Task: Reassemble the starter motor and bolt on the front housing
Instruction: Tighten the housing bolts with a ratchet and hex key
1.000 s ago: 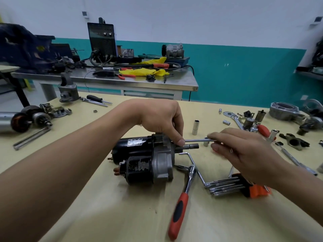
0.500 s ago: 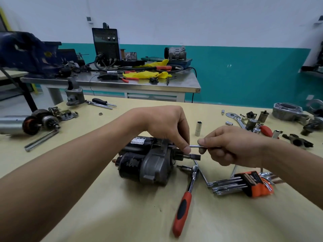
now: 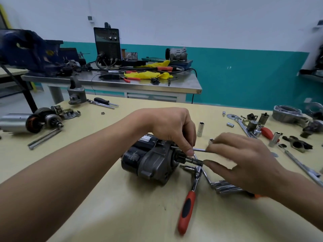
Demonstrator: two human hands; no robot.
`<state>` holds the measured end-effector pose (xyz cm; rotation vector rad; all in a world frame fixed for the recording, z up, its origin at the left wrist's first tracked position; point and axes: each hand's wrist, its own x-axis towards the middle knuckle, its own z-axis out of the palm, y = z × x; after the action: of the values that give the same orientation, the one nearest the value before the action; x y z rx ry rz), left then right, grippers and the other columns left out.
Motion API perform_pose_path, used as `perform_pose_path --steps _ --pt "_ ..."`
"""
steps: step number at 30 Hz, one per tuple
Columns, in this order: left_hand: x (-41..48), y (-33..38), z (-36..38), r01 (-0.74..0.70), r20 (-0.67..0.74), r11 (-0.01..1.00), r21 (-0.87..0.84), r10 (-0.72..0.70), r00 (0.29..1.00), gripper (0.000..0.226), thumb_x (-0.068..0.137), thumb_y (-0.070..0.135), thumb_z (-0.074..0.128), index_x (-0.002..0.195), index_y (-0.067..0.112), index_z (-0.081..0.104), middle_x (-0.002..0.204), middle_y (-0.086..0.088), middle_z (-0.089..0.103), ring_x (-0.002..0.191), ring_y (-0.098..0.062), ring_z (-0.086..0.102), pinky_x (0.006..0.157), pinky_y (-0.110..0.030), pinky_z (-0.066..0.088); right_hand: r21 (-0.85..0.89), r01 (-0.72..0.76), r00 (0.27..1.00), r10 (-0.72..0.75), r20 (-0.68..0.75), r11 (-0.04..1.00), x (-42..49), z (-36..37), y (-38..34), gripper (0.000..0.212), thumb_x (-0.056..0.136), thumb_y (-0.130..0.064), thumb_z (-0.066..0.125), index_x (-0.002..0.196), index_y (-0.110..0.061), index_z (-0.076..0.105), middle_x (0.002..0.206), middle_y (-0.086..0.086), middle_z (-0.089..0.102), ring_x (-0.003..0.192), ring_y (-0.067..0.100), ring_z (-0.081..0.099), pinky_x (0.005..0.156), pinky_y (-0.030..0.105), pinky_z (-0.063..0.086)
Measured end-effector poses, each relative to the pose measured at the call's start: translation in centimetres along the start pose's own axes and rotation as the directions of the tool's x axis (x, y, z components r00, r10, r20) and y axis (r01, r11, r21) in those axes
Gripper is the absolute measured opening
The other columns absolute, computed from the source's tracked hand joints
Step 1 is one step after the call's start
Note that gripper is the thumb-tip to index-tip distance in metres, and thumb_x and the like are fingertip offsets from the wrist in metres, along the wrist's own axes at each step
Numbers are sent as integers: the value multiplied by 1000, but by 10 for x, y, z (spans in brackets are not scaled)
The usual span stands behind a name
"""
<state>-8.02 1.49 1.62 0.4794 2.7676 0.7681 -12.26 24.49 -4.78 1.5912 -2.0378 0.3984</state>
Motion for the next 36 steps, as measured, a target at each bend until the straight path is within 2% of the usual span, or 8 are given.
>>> perform_pose_path --steps 5,10,15,19,22,26,32,36 --pt "-5 -4 1 -53 -49 999 1 53 997 10 75 33 85 83 30 80 107 13 71 100 -2 63 84 -27 49 -202 91 994 -100 -35 975 3 6 -8 24 98 -24 57 93 -7 73 75 8 63 60 26 57 43 40 48" --pt "-38 -40 20 29 -481 993 -115 -81 873 43 92 53 52 122 27 69 119 14 68 111 -3 61 103 -39 48 -248 95 992 -112 -55 964 -1 6 -28 29 99 -22 53 82 -9 71 61 3 57 51 23 50 37 36 42" --pt "-56 -64 49 99 -479 944 -314 -247 842 47 107 40 34 105 17 76 104 3 77 100 -16 70 100 -46 49 -139 7 999 -14 -50 990 2 9 -48 32 99 -27 50 81 -12 71 57 -1 56 48 22 51 38 35 42" --pt "-56 -64 55 27 -570 940 -340 -229 789 48 108 32 38 77 27 75 80 10 75 77 -8 69 77 -34 50 153 -263 964 252 88 953 8 5 -66 33 96 -38 48 78 -18 67 50 -1 49 45 17 43 44 32 39" --pt "-57 -65 58 8 -589 944 -329 -211 780 53 108 31 38 68 38 71 73 15 72 70 -2 63 72 -30 45 413 -482 876 415 247 772 21 -5 -67 45 95 -47 48 78 -8 64 50 3 37 44 10 31 44 24 29" --pt "-59 -67 60 -36 -602 942 -333 -184 777 53 109 30 35 71 40 70 79 13 73 78 -9 64 82 -37 48 523 -748 654 583 482 408 41 -21 -66 25 91 -37 64 77 -21 78 40 -10 37 35 6 28 42 18 26" --pt "-61 -68 62 -43 -601 938 -344 -184 778 49 108 35 35 73 35 69 78 11 71 77 -10 62 85 -43 49 500 -857 404 440 802 -126 42 -27 -72 29 100 -24 54 87 -7 73 50 -4 28 40 11 21 35 19 18" --pt "-63 -64 62 -37 -602 944 -329 -179 778 48 100 51 34 66 37 66 68 18 64 66 -1 55 72 -33 42 428 -830 328 309 893 -357 43 -31 -74 29 102 -27 48 91 -10 68 50 -7 23 39 9 16 33 17 15"
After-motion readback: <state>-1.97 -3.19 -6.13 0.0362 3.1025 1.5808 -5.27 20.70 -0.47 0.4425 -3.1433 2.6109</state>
